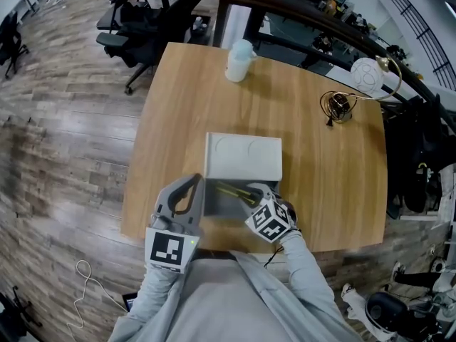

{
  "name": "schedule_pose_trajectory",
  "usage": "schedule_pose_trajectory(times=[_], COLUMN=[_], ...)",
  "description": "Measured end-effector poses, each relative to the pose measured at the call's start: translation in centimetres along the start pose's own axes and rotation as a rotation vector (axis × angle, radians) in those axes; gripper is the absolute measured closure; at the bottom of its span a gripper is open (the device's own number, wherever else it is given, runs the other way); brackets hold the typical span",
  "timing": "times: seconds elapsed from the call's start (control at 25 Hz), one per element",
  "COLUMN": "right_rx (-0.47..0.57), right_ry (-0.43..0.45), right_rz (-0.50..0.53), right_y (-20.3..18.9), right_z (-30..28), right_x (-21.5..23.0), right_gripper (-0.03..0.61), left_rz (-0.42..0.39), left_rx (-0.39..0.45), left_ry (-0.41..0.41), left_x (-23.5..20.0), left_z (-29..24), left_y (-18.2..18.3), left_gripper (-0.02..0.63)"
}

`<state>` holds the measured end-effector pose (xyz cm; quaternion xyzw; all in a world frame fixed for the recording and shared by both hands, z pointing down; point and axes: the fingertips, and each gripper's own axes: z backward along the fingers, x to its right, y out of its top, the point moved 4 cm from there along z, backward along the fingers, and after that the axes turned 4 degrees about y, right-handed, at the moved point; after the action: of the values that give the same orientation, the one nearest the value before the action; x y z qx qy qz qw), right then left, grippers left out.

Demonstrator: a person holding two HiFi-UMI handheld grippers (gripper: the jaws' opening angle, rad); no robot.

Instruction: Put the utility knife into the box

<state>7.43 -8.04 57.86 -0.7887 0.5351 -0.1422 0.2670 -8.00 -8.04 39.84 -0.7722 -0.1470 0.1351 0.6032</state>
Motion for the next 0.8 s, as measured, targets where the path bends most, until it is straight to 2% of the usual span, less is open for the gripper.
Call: schedule_pose_trajectory(times=[0.32,0.56,0.8], right_rx=[0.164,0.298,0.492], right_ry=[-0.081,-0.179,-0.307], right_rz=[-0.095,-0.164,-0.228], right_y=[1.8,3.3,5.4], right_z=[4.3,8.6,13.8], right_x=[0.8,1.9,3.5], right_gripper=[0.454,0.454,0.457], left_rz=[-0.024,-0.068,-0.093], left_rx=[0.033,0.066,0.077], left_ry=[-0.018,-0.044,-0.059], left_x=[0.5,0.9,1.1], left_z=[0.0,-0.2,-0.6], left_y=[1.3,2.4,2.6], left_gripper=[0.594,0.594,0.594])
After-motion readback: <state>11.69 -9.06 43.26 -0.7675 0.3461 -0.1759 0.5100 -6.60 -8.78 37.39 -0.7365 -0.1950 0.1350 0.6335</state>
